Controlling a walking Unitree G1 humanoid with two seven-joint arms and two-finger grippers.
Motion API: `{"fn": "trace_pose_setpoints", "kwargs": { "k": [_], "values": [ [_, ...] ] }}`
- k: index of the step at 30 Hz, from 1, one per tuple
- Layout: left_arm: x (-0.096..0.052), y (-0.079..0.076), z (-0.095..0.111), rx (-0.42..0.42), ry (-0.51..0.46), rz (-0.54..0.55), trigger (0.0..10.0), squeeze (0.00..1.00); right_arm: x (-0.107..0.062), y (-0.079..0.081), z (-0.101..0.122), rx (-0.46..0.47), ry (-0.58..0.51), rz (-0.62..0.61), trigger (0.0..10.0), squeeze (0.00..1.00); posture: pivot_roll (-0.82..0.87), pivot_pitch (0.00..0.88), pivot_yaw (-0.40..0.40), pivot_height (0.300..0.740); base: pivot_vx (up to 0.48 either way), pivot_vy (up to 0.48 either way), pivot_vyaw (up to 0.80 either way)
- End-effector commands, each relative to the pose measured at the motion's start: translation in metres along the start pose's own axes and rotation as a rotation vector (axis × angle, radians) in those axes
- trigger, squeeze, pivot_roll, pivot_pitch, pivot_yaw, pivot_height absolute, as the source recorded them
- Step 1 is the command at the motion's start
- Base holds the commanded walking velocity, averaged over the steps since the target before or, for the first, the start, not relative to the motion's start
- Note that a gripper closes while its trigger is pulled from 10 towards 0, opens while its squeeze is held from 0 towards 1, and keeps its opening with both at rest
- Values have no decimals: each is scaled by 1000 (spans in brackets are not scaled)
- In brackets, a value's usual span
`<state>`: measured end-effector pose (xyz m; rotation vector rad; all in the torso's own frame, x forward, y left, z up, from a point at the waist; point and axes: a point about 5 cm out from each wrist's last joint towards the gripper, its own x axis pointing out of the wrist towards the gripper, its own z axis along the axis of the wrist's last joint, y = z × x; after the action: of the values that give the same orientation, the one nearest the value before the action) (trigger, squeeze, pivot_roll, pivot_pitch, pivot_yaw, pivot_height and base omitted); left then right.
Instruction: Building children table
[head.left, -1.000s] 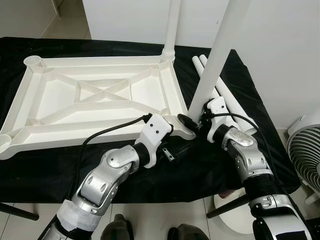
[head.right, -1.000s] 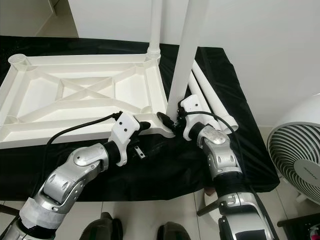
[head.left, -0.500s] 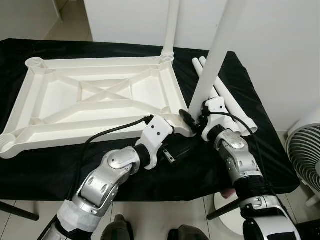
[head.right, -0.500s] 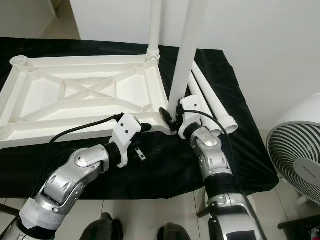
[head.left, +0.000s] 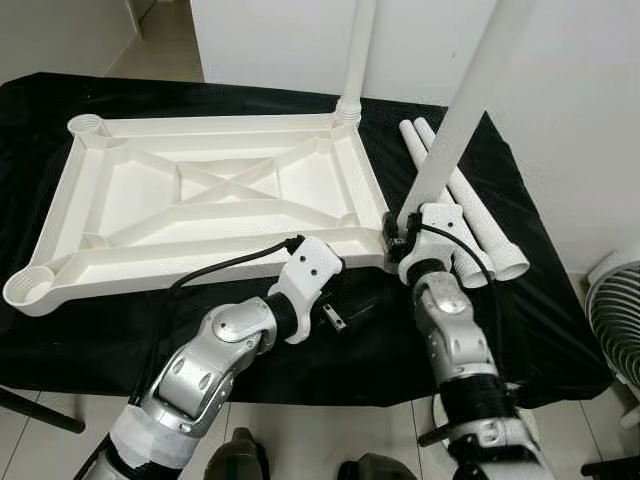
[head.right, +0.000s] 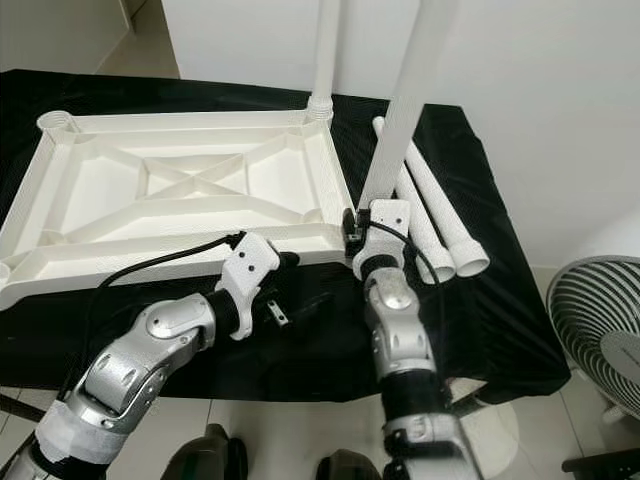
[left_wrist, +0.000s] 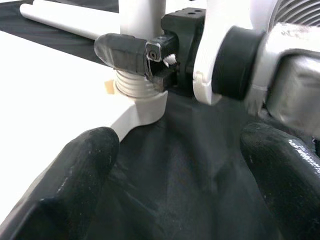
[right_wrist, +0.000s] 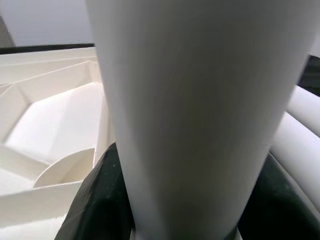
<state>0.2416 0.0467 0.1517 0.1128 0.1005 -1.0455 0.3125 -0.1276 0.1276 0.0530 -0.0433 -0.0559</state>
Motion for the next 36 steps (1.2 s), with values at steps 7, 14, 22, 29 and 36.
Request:
{"fn": "trace_pose_setpoints", "kwargs": {
  "k": [7, 14, 22, 29, 36],
  "values": [
    [1, -6, 3, 15, -8, -53, 10000, 0, -3, -23, -12, 7, 63, -110, 10000, 1000, -30, 0, -11, 740, 0, 0, 0],
    [0, -7, 1, 16, -1, -57, 10000, 0, 2, -23, -4, -1, 21, 15, 10000, 1000, -30, 0, -6, 740, 0, 0, 0],
    [0, -6, 1, 18, 0, -55, 10000, 0, 13, -25, 2, -96, 62, 403, 10000, 0, -27, 0, -7, 740, 0, 0, 0],
    [0, -5, 2, 22, -3, -49, 10000, 0, 12, -15, 3, -155, 58, 630, 10000, 0, -23, 0, -7, 740, 0, 0, 0],
    [-1, -4, 3, 20, -5, -32, 10000, 0, 15, -13, -1, -189, 76, 737, 4941, 0, -5, 0, -15, 740, 0, 0, 0]
  ]
}}
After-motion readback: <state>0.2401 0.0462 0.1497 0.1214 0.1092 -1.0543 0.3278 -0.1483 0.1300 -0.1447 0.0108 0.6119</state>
